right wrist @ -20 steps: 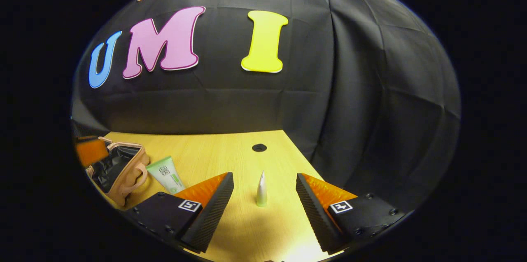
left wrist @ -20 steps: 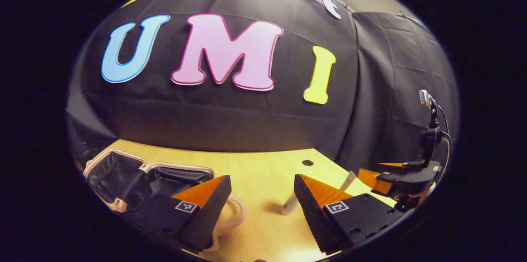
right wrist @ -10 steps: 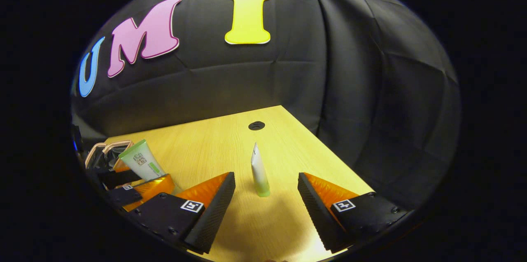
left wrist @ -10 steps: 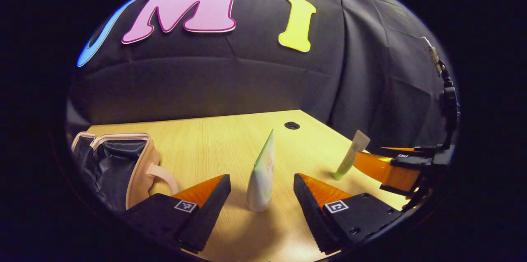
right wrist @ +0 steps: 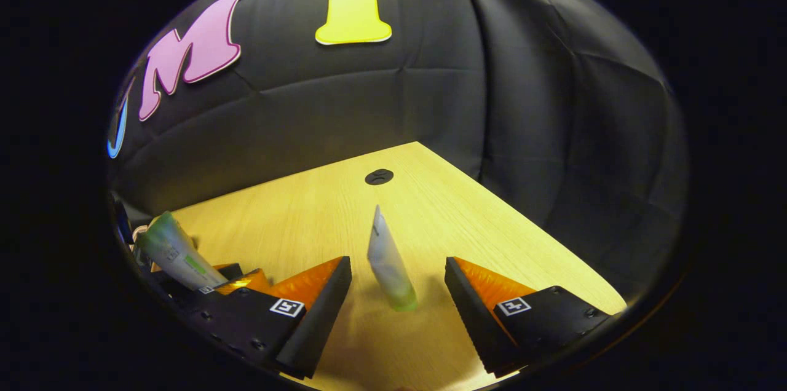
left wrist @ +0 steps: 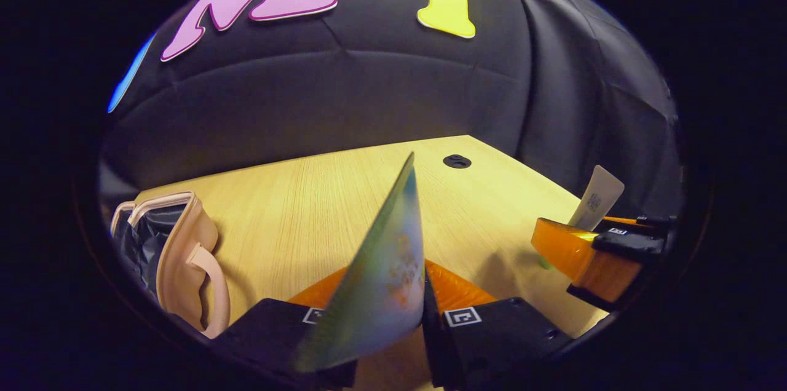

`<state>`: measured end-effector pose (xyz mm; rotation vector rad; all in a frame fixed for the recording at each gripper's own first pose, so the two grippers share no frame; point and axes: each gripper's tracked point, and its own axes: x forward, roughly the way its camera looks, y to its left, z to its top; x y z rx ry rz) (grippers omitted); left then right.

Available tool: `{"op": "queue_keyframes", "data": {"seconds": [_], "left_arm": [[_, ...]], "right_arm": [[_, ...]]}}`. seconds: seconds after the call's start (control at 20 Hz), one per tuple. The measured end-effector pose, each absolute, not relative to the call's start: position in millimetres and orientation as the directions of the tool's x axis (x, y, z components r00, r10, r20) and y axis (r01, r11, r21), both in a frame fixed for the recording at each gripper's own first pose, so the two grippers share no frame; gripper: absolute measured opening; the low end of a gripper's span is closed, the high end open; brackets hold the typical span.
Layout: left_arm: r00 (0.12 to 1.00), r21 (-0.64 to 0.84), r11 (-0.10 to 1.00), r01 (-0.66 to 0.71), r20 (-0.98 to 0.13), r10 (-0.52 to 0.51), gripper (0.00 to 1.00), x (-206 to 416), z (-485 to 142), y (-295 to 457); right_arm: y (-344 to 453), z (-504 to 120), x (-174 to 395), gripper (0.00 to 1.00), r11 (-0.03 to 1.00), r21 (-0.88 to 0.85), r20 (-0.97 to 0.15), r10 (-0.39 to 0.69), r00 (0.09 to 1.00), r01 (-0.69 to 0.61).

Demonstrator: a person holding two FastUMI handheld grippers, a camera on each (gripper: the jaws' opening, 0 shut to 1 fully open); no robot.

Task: First open the suitcase, pack the skin care products into it, and then close the suitcase.

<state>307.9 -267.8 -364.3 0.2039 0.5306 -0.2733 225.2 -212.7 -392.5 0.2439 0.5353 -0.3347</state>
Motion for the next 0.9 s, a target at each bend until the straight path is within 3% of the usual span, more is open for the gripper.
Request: {"op": "queue_keyframes", "data": {"seconds": [0.2,0.45,0.55,0.6,0.65,0.75,0.8,0.85,0.9], "left_arm": [[0.821,0.09,0.943,0.32,-0.523,-0.229,0.41,303,-363,-265],[0.814,0.086,0.942,0.324,-0.534,-0.231,0.42,289,-363,-252],[0.814,0.072,0.943,0.326,-0.528,-0.241,0.44,285,-362,-248],[0.815,0.077,0.942,0.327,-0.527,-0.24,0.41,284,-361,-245],[0.816,0.082,0.941,0.328,-0.526,-0.239,0.44,282,-361,-242],[0.813,0.067,0.942,0.328,-0.527,-0.246,0.41,278,-361,-238],[0.81,0.042,0.944,0.328,-0.526,-0.258,0.44,275,-360,-238],[0.807,0.019,0.945,0.327,-0.526,-0.268,0.43,271,-359,-235],[0.804,0.006,0.946,0.325,-0.528,-0.273,0.43,268,-358,-233]], "right_arm": [[-219,-404,233,0.97,0.914,0.134,-0.54,-0.257,0.801,0.383],[-222,-412,246,0.94,0.923,0.069,-0.538,-0.285,0.793,0.379],[-225,-410,250,0.75,0.926,0.029,-0.529,-0.305,0.792,0.377],[-224,-410,250,0.54,0.927,0.024,-0.53,-0.305,0.791,0.374],[-222,-407,250,0.34,0.929,0.023,-0.528,-0.302,0.793,0.369],[-208,-411,249,0.29,0.944,0.04,-0.537,-0.255,0.804,0.327],[-202,-409,245,0.27,0.951,0.036,-0.542,-0.239,0.806,0.306],[-193,-406,243,0.32,0.96,0.035,-0.546,-0.216,0.81,0.279],[-186,-400,239,0.27,0.966,0.034,-0.547,-0.196,0.814,0.255]]}}
